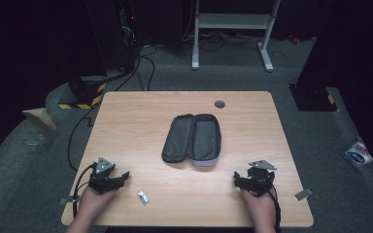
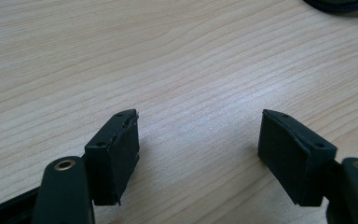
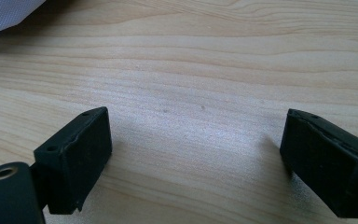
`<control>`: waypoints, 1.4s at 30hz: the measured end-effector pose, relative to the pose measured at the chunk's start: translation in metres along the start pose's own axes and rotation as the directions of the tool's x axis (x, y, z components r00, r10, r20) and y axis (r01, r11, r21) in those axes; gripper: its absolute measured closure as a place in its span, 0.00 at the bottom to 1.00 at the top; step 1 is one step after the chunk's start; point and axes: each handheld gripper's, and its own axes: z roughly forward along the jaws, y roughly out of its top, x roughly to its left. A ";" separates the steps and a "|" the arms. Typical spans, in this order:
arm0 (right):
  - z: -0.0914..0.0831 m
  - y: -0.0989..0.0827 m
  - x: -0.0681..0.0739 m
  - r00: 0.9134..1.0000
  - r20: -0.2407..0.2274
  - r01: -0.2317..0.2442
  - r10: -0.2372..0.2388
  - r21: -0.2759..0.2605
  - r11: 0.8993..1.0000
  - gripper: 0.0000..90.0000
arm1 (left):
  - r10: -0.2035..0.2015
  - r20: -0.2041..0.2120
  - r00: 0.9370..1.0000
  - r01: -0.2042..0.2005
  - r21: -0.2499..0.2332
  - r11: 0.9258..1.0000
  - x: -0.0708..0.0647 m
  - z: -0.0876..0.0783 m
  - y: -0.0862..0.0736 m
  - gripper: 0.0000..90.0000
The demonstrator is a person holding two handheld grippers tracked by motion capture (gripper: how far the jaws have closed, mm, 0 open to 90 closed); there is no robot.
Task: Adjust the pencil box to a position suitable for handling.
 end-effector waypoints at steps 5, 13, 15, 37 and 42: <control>0.000 0.000 0.000 1.000 -0.001 -0.002 0.002 -0.002 1.000 0.10 | -0.002 0.000 1.000 0.002 0.001 1.000 0.000 0.001 0.001 0.32; -0.002 -0.002 0.000 1.000 0.000 -0.001 0.001 -0.006 1.000 0.12 | 0.001 -0.001 1.000 -0.001 0.003 1.000 0.001 0.001 0.001 0.32; -0.003 -0.002 0.000 1.000 -0.005 0.000 0.000 -0.007 1.000 0.14 | 0.001 -0.001 1.000 -0.001 0.003 1.000 0.001 0.001 0.001 0.32; -0.014 -0.001 0.001 1.000 -0.016 0.009 -0.010 -0.079 0.997 0.29 | 0.000 -0.001 1.000 0.000 0.000 1.000 0.001 0.001 0.001 0.32; -0.017 0.000 0.004 1.000 -0.027 0.013 -0.016 -0.091 0.996 0.32 | -0.001 -0.002 1.000 0.001 0.000 1.000 0.001 0.001 0.001 0.32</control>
